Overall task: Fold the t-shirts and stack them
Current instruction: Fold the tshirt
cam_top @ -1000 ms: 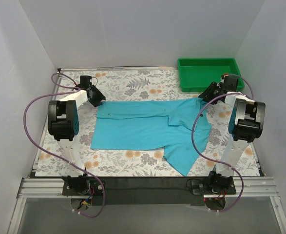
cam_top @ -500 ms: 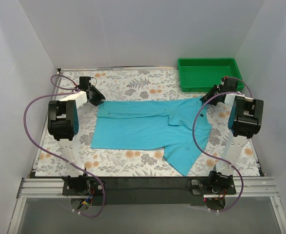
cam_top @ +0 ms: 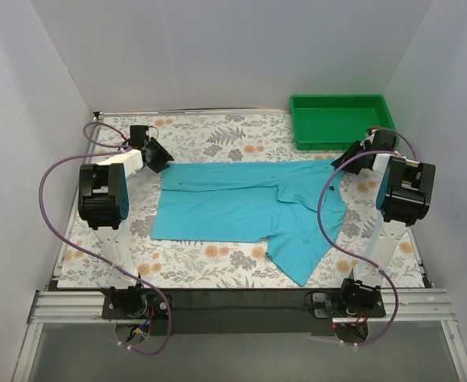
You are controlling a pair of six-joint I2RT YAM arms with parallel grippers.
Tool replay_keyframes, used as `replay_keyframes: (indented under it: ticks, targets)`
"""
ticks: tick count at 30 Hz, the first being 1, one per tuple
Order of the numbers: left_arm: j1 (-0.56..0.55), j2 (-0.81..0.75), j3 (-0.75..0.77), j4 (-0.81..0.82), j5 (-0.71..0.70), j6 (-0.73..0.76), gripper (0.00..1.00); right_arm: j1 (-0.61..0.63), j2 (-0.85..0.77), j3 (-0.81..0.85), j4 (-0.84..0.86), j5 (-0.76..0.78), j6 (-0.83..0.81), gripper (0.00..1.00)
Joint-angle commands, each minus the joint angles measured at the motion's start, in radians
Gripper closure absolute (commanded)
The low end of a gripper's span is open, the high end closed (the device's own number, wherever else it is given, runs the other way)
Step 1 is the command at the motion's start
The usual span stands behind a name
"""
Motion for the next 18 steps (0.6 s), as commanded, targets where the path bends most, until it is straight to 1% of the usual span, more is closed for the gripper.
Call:
replay_keyframes:
  ticks: [1,3,4,6,7,9,10,12,13,14,15,16,17,18]
  targets:
    - [-0.001,0.01,-0.013,-0.085,-0.031,0.043,0.63,-0.007,-0.005,0.017,0.035,-0.041,-0.037,0.84]
    - [0.001,-0.028,0.006,-0.091,-0.027,0.056,0.59,-0.006,-0.027,0.018,0.027,-0.042,-0.058,0.78]
    - [0.001,-0.047,0.01,-0.093,-0.027,0.06,0.56,-0.006,-0.054,0.018,-0.003,-0.039,-0.069,0.73]
    - [0.001,-0.081,0.017,-0.1,-0.039,0.08,0.53,-0.006,-0.087,0.015,-0.029,-0.021,-0.091,0.68]
    - [0.001,-0.125,0.017,-0.106,-0.045,0.086,0.51,-0.006,-0.126,0.01,-0.06,-0.015,-0.113,0.64]
    - [-0.001,-0.173,0.006,-0.123,-0.062,0.1,0.46,-0.003,-0.171,-0.008,-0.094,0.01,-0.13,0.6]
    - [-0.001,-0.222,-0.002,-0.129,-0.065,0.102,0.45,-0.001,-0.218,-0.014,-0.133,0.019,-0.146,0.59]
    - [-0.001,-0.277,-0.035,-0.163,-0.071,0.106,0.39,0.006,-0.275,-0.049,-0.18,0.051,-0.157,0.56]
    - [-0.007,-0.302,-0.048,-0.209,-0.091,0.106,0.38,0.013,-0.336,-0.063,-0.203,0.07,-0.175,0.53]
    - [-0.012,-0.359,-0.061,-0.237,-0.105,0.108,0.36,0.031,-0.367,-0.094,-0.274,0.096,-0.186,0.51]
    - [-0.016,-0.389,-0.104,-0.261,-0.111,0.109,0.35,0.04,-0.398,-0.111,-0.307,0.154,-0.193,0.5]
    - [-0.022,-0.427,-0.13,-0.31,-0.169,0.109,0.33,0.051,-0.459,-0.134,-0.345,0.181,-0.204,0.48]
    - [-0.024,-0.488,-0.155,-0.339,-0.189,0.105,0.31,0.074,-0.49,-0.155,-0.409,0.211,-0.216,0.49]
    - [-0.024,-0.524,-0.214,-0.367,-0.212,0.089,0.27,0.083,-0.521,-0.208,-0.443,0.276,-0.216,0.48]
